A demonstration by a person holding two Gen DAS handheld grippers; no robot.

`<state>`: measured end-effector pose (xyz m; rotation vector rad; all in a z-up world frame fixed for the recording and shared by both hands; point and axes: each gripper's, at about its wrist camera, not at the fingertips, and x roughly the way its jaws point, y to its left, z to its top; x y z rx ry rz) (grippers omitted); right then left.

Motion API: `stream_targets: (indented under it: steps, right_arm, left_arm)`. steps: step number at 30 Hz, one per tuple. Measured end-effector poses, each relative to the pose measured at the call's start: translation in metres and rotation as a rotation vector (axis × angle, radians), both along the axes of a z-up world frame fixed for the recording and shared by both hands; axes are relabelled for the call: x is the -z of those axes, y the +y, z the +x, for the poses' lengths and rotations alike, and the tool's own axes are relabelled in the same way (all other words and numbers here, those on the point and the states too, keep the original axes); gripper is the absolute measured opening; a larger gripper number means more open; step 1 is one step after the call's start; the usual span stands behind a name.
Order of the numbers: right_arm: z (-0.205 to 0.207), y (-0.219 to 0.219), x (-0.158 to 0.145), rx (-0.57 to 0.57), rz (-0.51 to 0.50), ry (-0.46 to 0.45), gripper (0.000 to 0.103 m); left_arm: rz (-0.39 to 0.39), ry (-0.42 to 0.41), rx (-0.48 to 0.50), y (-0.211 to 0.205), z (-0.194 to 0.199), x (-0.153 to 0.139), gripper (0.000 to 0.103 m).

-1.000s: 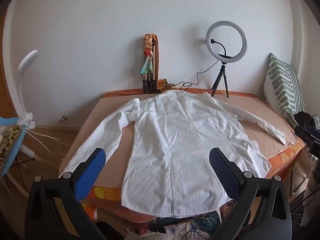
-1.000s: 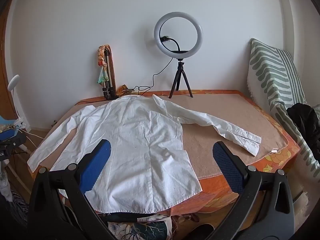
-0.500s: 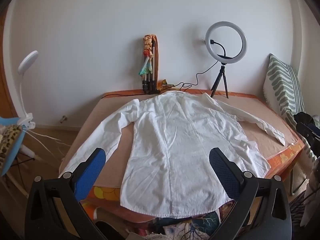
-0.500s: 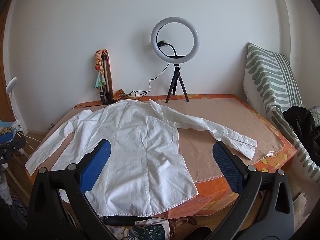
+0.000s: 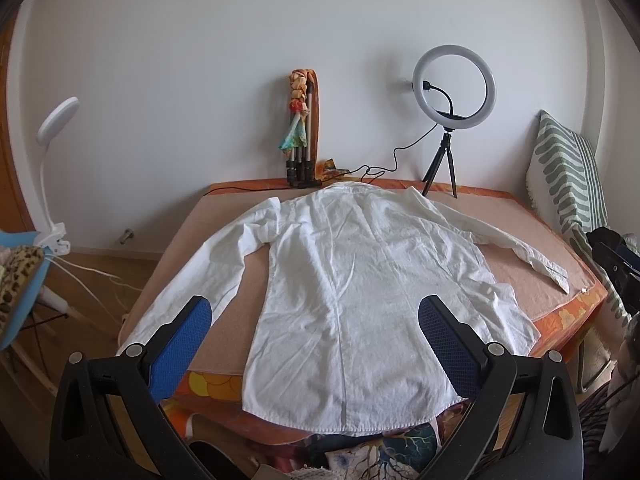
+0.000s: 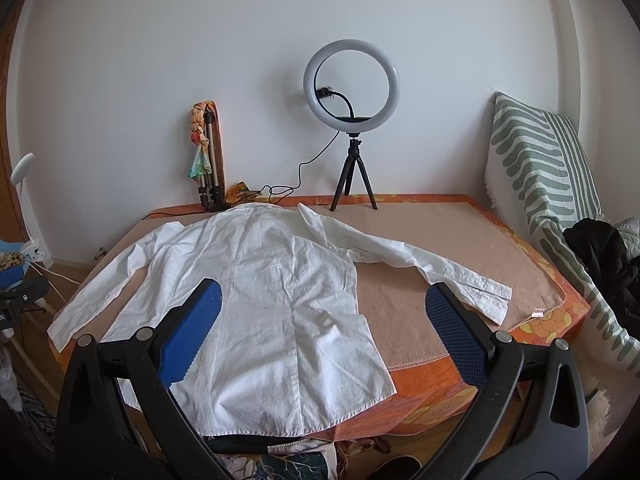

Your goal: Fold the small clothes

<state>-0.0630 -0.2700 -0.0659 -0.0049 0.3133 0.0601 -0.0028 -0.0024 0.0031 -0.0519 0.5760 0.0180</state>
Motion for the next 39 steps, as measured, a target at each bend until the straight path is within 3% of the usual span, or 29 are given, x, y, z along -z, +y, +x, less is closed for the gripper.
stream_targets:
  steps: [39]
  right_arm:
    - [0.001,0.003,0.000,0.006,-0.012,-0.013,0.103]
  left_arm:
    - [-0.008,-0.008,-0.009,0.012,0.000,-0.001,0.103]
